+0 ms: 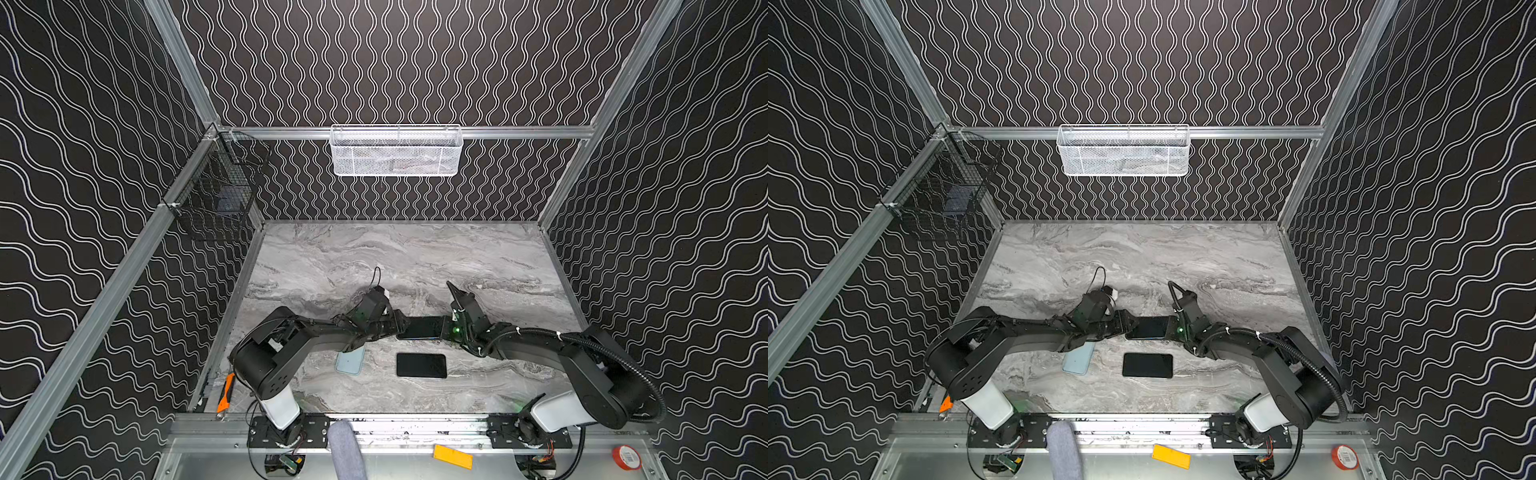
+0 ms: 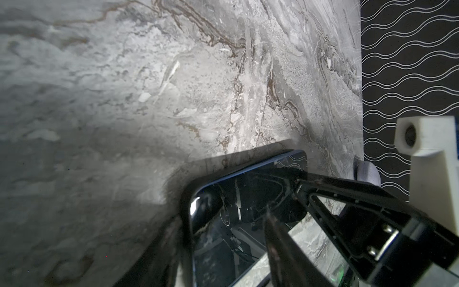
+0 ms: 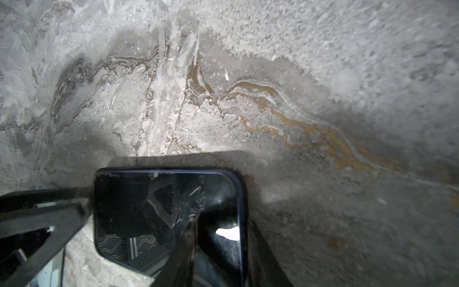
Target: Put the phone into the phone case
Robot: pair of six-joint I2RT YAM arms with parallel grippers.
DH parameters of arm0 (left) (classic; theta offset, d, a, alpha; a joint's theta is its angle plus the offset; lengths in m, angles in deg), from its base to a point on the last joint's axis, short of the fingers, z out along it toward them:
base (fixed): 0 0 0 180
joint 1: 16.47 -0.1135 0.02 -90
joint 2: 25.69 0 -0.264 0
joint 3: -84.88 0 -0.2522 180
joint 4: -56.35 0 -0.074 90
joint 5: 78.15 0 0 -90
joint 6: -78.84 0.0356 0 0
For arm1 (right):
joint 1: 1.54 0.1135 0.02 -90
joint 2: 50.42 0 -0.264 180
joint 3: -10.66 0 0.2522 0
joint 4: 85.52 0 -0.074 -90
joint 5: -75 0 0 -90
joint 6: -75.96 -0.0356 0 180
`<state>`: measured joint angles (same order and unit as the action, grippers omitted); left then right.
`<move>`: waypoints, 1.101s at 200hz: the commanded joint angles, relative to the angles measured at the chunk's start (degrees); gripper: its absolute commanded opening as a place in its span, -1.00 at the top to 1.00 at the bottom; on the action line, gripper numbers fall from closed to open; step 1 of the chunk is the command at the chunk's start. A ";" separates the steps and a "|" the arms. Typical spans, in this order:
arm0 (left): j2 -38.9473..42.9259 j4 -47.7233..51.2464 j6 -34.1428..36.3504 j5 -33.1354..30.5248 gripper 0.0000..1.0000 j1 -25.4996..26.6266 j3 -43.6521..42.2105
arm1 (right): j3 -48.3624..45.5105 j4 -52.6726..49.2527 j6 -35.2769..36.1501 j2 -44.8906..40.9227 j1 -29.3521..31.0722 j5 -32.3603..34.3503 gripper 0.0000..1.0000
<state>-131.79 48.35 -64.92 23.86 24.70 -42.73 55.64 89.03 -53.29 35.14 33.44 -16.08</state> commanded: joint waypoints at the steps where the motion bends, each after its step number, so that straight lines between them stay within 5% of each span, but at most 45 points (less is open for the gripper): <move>1: 0.75 -13.65 -0.95 8.47 0.01 0.37 -0.74 | -0.59 -2.17 -0.57 0.43 0.35 -2.96 0.33; 129: 1.72 -28.37 -3.63 11.16 0.25 0.32 -5.61 | -1.40 -2.16 -0.76 -0.66 0.35 -2.61 0.33; 220: 1.91 -31.77 -3.88 14.33 0.18 0.27 -6.47 | -1.69 -2.08 -0.92 -1.37 0.29 -2.39 0.33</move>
<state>-130.07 30.47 -68.00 28.24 24.48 -49.17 54.42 90.54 -54.14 33.26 33.33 -13.96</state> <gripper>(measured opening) 0.412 0.338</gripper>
